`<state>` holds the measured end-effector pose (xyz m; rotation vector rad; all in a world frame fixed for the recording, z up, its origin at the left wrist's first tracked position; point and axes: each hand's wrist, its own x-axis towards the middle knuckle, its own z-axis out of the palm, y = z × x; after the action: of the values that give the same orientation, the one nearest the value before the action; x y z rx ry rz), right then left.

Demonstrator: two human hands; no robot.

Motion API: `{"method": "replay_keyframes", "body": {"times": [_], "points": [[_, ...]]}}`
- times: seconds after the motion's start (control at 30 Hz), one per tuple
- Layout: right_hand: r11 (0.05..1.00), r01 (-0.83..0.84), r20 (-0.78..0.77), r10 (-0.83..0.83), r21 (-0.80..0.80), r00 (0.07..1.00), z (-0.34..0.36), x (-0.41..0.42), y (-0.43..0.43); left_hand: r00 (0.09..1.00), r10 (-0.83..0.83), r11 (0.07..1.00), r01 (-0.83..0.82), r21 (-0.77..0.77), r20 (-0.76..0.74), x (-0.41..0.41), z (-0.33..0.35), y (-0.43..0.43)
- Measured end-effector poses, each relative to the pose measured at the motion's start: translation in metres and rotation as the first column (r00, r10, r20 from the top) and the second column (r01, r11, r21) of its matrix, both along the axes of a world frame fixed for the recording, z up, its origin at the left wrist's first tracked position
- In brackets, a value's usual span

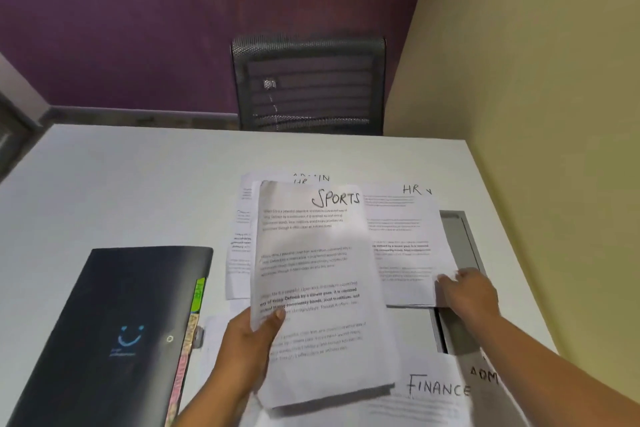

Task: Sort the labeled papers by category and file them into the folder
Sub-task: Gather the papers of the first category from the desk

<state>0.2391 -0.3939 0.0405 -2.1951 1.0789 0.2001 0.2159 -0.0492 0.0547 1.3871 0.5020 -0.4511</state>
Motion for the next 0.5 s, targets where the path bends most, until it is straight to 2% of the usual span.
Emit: {"method": "replay_keyframes", "body": {"times": [0.2, 0.27, 0.37, 0.5], "points": [[0.998, 0.037, -0.126, -0.043, -0.049, 0.991, -0.021, 0.02, -0.003, 0.999, 0.005, 0.998, -0.008, 0.065, 0.036, 0.027, -0.001, -0.005], [0.995, 0.096, -0.137, -0.09, 0.038, 0.986, -0.027, 0.024, -0.001, 1.0, -0.004, 0.997, 0.002, 0.083, 0.026, 0.03, -0.006, -0.007], [0.958, 0.186, -0.152, -0.155, 0.216, 0.976, -0.026, 0.028, 0.005, 0.999, 0.016, 0.995, -0.011, 0.103, -0.045, 0.026, -0.014, -0.011], [0.956, 0.21, -0.107, -0.191, 0.206, 0.976, -0.025, 0.025, 0.005, 0.982, 0.015, 0.983, 0.02, 0.182, -0.189, 0.018, -0.039, -0.005]]}}
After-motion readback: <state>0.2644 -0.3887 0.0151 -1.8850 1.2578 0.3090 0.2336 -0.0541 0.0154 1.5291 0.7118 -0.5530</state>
